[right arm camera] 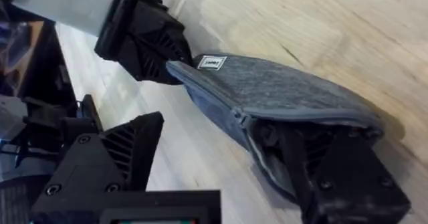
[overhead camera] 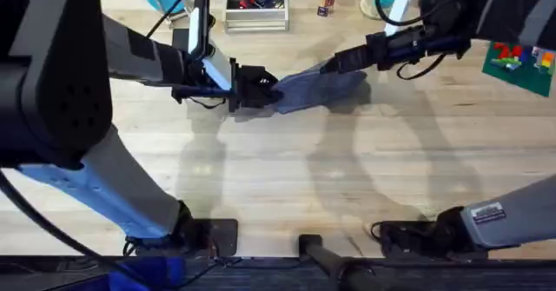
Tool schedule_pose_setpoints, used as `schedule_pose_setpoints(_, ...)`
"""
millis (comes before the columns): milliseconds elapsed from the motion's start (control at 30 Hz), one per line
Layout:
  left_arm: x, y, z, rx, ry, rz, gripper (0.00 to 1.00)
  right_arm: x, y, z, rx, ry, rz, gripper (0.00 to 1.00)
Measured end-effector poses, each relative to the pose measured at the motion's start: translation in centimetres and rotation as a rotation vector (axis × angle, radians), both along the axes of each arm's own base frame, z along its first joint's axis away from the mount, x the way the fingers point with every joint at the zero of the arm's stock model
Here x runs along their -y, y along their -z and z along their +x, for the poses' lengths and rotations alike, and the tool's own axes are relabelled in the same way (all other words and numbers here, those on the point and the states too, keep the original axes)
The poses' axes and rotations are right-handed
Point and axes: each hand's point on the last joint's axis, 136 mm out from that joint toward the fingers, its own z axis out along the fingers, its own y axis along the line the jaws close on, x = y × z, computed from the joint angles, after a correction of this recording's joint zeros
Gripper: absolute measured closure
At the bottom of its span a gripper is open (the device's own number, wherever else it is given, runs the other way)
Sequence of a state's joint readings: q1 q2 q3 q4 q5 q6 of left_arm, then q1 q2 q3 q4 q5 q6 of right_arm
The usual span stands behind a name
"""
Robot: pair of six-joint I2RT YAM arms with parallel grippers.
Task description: Unzip the bag, pick up the pens from the table one at a time and place them inside, then zip the bag closed.
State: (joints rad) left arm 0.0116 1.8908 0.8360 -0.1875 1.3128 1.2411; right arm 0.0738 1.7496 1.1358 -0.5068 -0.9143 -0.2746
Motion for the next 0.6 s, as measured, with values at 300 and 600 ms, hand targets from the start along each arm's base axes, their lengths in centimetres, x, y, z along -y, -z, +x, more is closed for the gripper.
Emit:
schedule_pose_setpoints(300,0.0,0.0,0.0,-0.003,0.0,0.0,0.959,-0.2,-0.2,-1.7,-0.071,-0.026,0.039,0.004)
schedule_pose_setpoints(600,0.0,0.0,-0.1,-0.004,0.0,0.0,0.959,0.9,-1.7,-1.9,-0.078,-0.02,0.147,0.005)
